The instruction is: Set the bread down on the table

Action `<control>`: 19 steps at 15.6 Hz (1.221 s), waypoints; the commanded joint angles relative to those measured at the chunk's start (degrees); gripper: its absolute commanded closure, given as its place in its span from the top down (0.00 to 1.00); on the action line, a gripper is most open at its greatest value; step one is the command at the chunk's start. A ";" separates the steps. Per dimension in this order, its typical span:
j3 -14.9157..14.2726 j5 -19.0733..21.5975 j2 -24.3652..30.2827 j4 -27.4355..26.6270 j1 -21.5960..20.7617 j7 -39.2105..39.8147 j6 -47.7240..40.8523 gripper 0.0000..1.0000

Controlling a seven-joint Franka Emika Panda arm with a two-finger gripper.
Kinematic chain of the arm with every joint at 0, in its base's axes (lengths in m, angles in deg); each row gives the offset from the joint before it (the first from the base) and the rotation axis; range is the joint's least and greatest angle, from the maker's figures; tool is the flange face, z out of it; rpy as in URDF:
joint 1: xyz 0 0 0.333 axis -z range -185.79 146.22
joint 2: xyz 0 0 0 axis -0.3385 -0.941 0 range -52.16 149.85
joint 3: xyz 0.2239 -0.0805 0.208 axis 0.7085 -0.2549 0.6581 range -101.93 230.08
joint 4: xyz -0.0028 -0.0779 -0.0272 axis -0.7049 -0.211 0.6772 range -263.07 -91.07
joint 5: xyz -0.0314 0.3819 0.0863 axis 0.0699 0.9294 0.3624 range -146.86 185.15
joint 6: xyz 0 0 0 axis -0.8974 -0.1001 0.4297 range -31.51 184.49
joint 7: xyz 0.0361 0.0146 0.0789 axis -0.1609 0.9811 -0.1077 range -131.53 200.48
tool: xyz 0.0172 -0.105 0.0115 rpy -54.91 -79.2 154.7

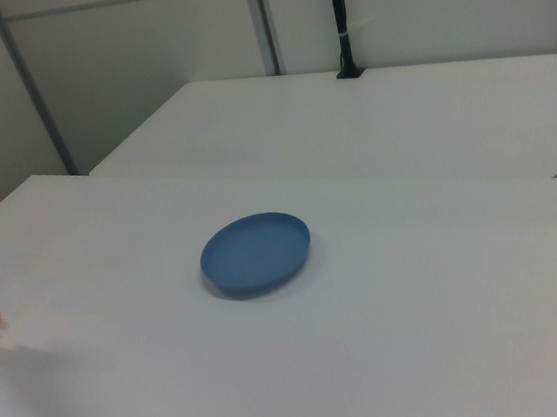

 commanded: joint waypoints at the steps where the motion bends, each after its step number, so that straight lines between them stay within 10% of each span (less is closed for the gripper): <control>1: 0.27 -0.45 8.29 -1.70 2.61 -0.33 -5.62 1.00; 13: -1.57 5.44 26.23 -0.56 18.87 3.80 -22.32 1.00; 19: -10.52 5.61 28.43 -0.47 20.46 5.64 -24.18 1.00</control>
